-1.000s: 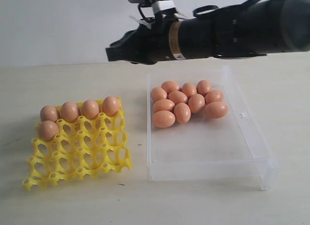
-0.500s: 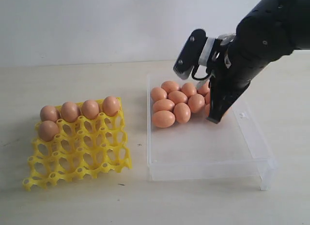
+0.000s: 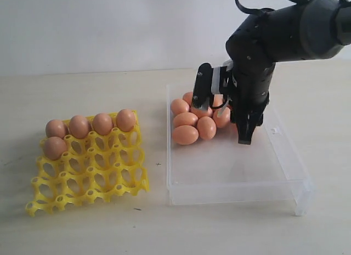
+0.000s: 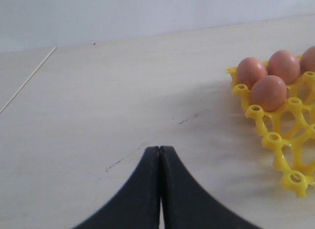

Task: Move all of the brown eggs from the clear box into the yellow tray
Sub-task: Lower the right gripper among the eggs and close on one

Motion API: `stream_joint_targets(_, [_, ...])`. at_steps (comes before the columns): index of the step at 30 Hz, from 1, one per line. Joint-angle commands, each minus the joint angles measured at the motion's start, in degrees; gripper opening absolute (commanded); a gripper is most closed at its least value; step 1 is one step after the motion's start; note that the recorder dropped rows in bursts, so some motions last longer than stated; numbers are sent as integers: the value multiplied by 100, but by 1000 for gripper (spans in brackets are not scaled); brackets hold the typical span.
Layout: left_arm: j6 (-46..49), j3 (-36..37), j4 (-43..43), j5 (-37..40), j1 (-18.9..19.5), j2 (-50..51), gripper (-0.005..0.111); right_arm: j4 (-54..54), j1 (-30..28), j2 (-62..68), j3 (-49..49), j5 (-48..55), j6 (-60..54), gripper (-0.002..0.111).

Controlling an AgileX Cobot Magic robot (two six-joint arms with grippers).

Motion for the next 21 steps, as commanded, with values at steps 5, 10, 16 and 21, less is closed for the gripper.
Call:
stream_joint_targets(5, [-30, -23, 7, -47, -37, -32, 0, 134, -26, 379, -66, -444, -291, 61])
stream_joint_targets(10, [-30, -23, 7, -47, -37, -32, 0, 50, -96, 605, -122, -516, -406, 61])
stream_joint_targets(16, [-30, -23, 7, -47, -37, -32, 0, -100, -218, 881, -314, -581, -394, 61])
stream_joint_targets(21, [-30, -23, 7, -47, -37, -32, 0, -128, -290, 1110, -490, -662, -384, 61])
